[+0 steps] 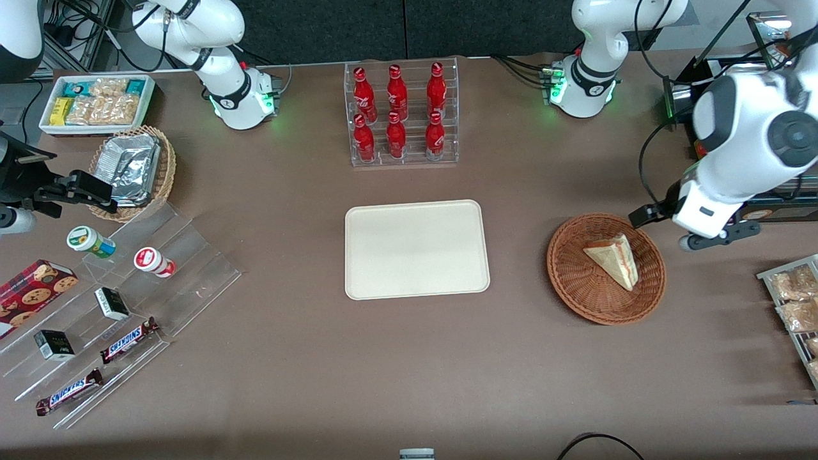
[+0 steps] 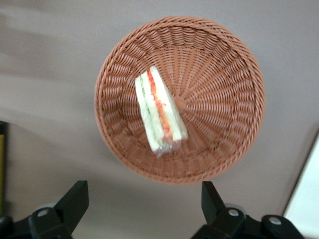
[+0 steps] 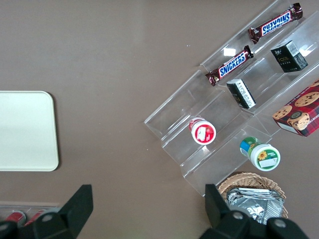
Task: Place sandwich from basket to tray
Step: 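Move the left gripper over the sandwich in the wicker basket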
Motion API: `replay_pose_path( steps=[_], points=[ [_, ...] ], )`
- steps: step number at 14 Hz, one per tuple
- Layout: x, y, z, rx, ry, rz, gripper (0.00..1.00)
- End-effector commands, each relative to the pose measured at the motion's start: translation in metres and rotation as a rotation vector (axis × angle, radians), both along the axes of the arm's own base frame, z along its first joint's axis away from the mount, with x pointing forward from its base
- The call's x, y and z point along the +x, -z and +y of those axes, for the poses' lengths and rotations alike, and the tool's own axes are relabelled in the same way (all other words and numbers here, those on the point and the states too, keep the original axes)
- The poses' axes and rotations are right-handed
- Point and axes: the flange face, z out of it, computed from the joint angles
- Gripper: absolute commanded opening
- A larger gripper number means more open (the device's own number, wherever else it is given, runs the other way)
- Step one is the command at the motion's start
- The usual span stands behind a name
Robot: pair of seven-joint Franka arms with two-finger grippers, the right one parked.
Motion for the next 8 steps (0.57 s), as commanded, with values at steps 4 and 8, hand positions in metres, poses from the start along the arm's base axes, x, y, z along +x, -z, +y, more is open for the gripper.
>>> replay_pose_path(
  steps=[4, 8],
  points=[
    [0.002, 0.045, -0.005, 0.005, -0.232, -0.12, 1.0],
    [0.001, 0.069, -0.004, -0.004, -0.317, -0.139, 1.0]
  ],
)
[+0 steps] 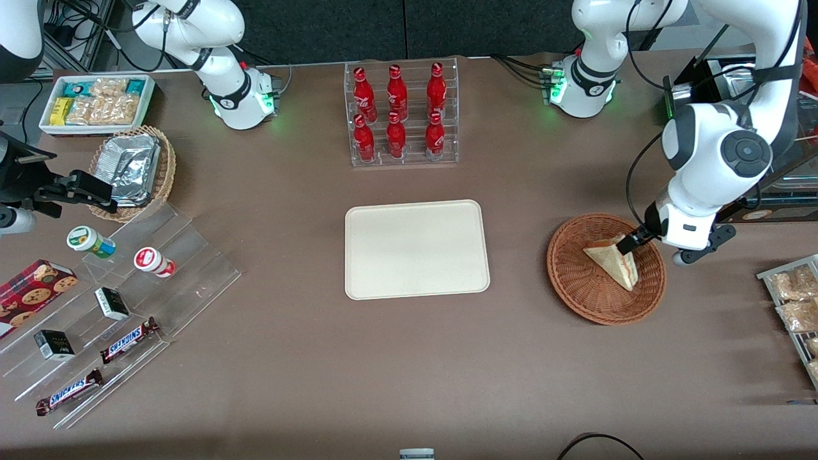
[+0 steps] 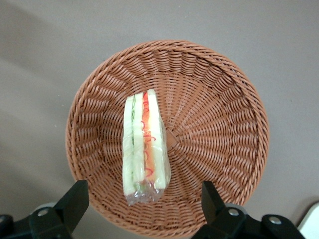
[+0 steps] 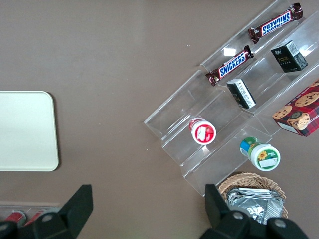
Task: Place sandwich from basket to tray
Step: 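Lower the left gripper and close it on the wrapped sandwich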
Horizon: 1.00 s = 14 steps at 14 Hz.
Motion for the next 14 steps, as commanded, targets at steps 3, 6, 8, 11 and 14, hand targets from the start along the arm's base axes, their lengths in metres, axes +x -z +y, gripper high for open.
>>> replay_pose_path(
  steps=[3, 6, 8, 11, 14],
  points=[
    [-0.008, 0.022, -0.001, 0.004, -0.059, -0.009, 1.0],
    [-0.014, 0.044, 0.001, 0.0, -0.06, -0.014, 1.0],
    [-0.015, 0.056, 0.001, -0.004, -0.059, -0.02, 1.0],
    [-0.016, 0.066, 0.001, -0.006, -0.061, -0.013, 1.0],
    [-0.021, 0.082, 0.002, -0.009, -0.063, -0.002, 1.0]
  ],
)
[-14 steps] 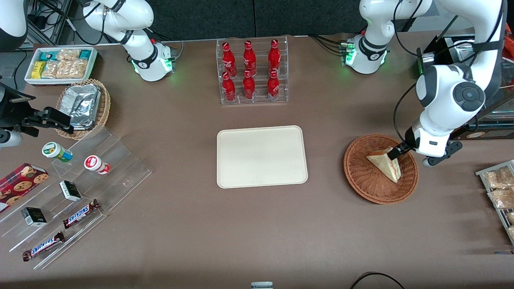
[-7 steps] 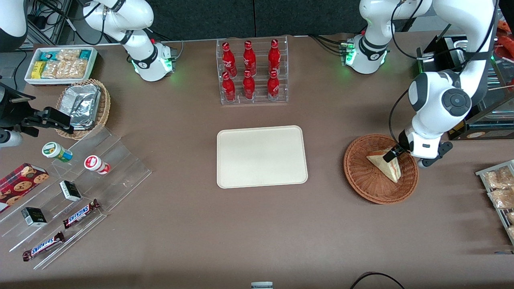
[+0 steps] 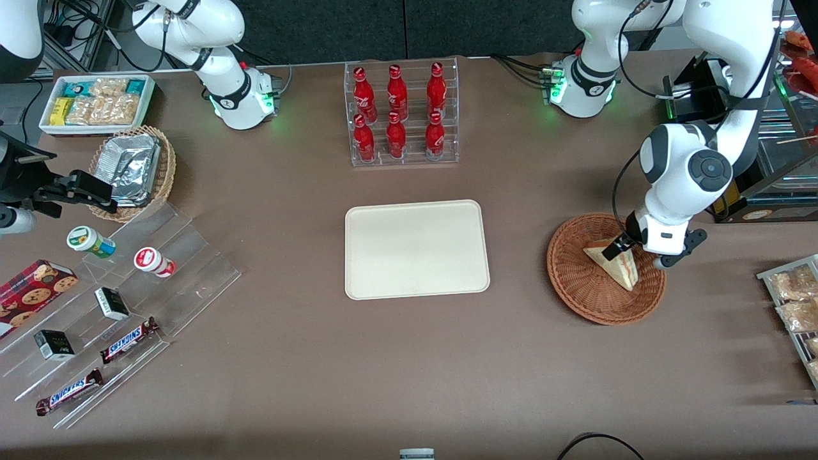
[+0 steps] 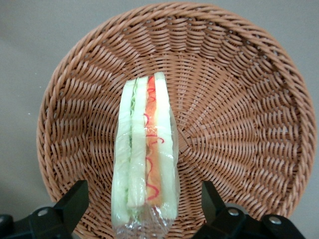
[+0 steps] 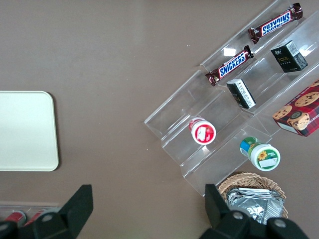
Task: Place sandwich from basket to tray
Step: 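Lower the left gripper and close it on the wrapped sandwich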
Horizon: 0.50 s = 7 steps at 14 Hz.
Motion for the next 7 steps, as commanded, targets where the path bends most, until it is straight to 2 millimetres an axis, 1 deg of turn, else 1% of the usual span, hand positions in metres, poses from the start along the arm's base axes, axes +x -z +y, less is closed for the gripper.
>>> replay_pose_path(
  steps=[1, 2, 3, 4, 5, 6, 7],
  points=[
    [-0.0042, 0.0115, 0.0015, 0.004, -0.011, -0.005, 0.98],
    [-0.0048, 0.0121, 0.0007, 0.004, -0.01, -0.004, 0.9],
    [-0.0049, 0.0122, 0.0016, -0.001, -0.022, -0.002, 0.74],
    [-0.0062, 0.0135, 0.0017, -0.001, -0.022, 0.003, 0.48],
    [-0.0073, 0.0145, 0.0018, 0.0, -0.023, 0.013, 0.17],
    [-0.007, 0.0127, 0.005, 0.001, -0.029, 0.023, 0.0],
    [-0.006, 0.0094, 0.0075, 0.002, -0.031, 0.032, 0.0]
  ],
)
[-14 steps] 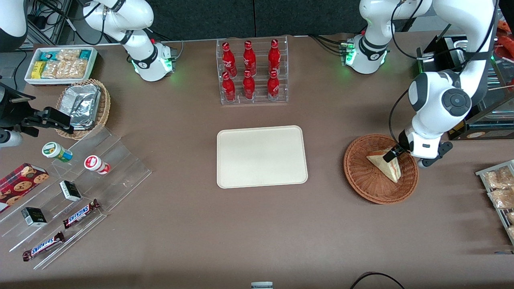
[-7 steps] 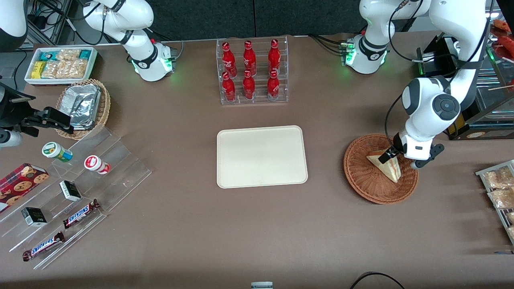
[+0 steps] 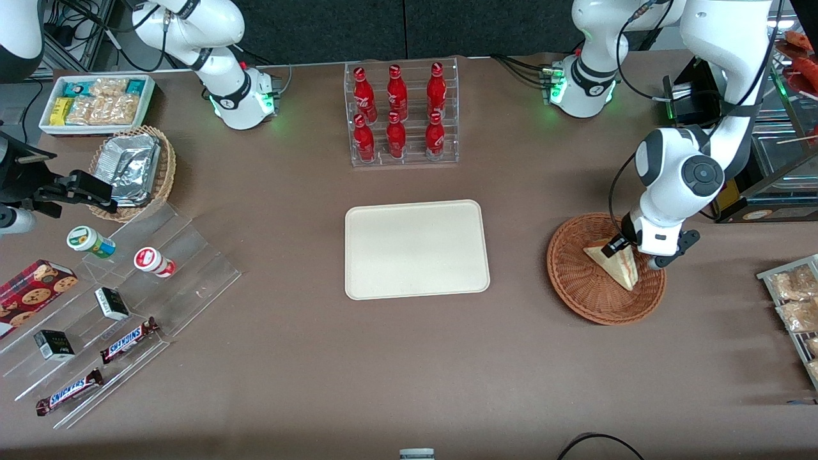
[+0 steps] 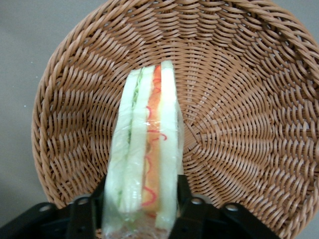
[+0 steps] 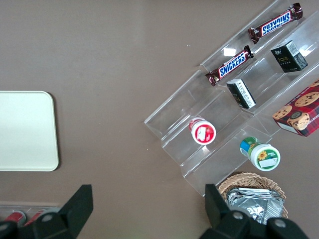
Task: Place sandwich from basket to tray
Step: 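Lift the sandwich and carry it with the left gripper to the tray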
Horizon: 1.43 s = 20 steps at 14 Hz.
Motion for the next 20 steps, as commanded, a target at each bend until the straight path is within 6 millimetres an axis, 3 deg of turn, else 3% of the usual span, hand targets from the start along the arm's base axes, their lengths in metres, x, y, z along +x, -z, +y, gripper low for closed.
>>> replay_pose_path(
  steps=[1, 5, 8, 11, 14, 18, 20],
  points=[
    [0.001, -0.008, 0.006, 0.004, -0.02, 0.01, 0.0],
    [0.021, -0.032, 0.0, 0.01, 0.003, -0.012, 0.0],
    [0.042, -0.069, -0.019, 0.017, 0.037, 0.033, 0.0],
    [0.056, -0.109, -0.073, 0.021, 0.116, 0.05, 0.0],
    [0.048, -0.13, -0.141, 0.029, 0.231, 0.068, 0.0],
    [0.026, -0.141, -0.239, 0.022, 0.394, 0.041, 0.0],
    [0.019, -0.131, -0.283, 0.012, 0.452, 0.046, 0.0]
  ],
)
